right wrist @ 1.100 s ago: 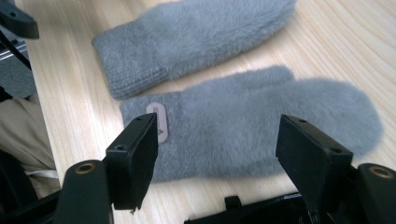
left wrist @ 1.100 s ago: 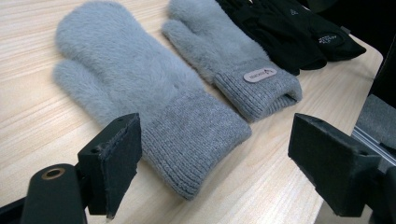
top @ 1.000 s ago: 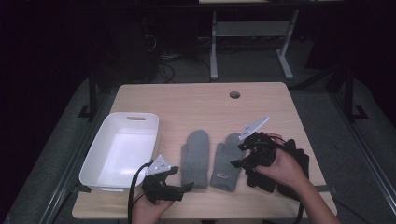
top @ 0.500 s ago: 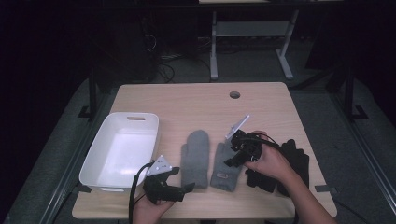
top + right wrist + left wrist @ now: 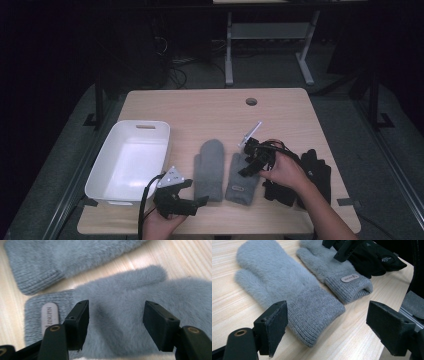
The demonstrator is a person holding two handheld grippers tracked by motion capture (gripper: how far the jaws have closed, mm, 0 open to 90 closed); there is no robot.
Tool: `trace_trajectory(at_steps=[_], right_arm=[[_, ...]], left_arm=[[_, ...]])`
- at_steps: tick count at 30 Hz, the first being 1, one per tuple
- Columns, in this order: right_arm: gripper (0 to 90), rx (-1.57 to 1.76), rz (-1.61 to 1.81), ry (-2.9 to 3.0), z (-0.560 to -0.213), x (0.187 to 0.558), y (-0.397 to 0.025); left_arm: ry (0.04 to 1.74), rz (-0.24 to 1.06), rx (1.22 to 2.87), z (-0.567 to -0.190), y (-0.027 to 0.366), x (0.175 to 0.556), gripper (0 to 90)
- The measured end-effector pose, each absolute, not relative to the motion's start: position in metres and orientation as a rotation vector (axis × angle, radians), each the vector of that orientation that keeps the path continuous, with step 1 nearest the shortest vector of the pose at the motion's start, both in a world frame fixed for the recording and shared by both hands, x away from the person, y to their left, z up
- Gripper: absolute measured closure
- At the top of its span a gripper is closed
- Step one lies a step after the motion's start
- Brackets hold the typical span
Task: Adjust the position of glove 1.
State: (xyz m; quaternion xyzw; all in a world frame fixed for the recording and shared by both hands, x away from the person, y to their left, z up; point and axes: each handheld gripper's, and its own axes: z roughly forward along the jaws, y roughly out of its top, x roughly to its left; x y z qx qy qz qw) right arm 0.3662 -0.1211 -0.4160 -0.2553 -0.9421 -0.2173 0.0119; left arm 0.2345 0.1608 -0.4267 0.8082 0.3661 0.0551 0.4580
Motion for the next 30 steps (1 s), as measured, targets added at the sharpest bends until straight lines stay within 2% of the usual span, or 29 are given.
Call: trace_trajectory(at_steps=[7,15,20,21,22,25,30], right_arm=[[41.7,-0.794,-0.599,-2.973,-0.433,0.367,-0.116],[50.0,-0.798,-0.549,-3.028,-0.436,0.361,-0.11],[60.3,-0.818,-0.543,-3.028,-0.437,0.359,-0.11],[65.1,-0.826,-0.537,-3.023,-0.436,0.358,-0.11],[65.1,-0.826,-0.537,-3.023,-0.436,0.358,-0.11],[76.0,-0.828,-0.535,-2.997,-0.435,0.358,-0.111],[81.2,-0.861,-0.544,-2.955,-0.433,0.359,-0.113]], left_arm=[[0.895,0.139,1.997,-0.426,0.16,0.234,17.3],[0.888,0.137,1.999,-0.427,0.158,0.233,17.3],[0.887,0.134,2.004,-0.427,0.157,0.232,17.3],[0.888,0.133,2.001,-0.427,0.157,0.232,17.3],[0.887,0.132,2.002,-0.427,0.157,0.232,17.3],[0.886,0.133,2.0,-0.427,0.157,0.232,17.3],[0.892,0.133,2.0,-0.428,0.158,0.233,17.5]])
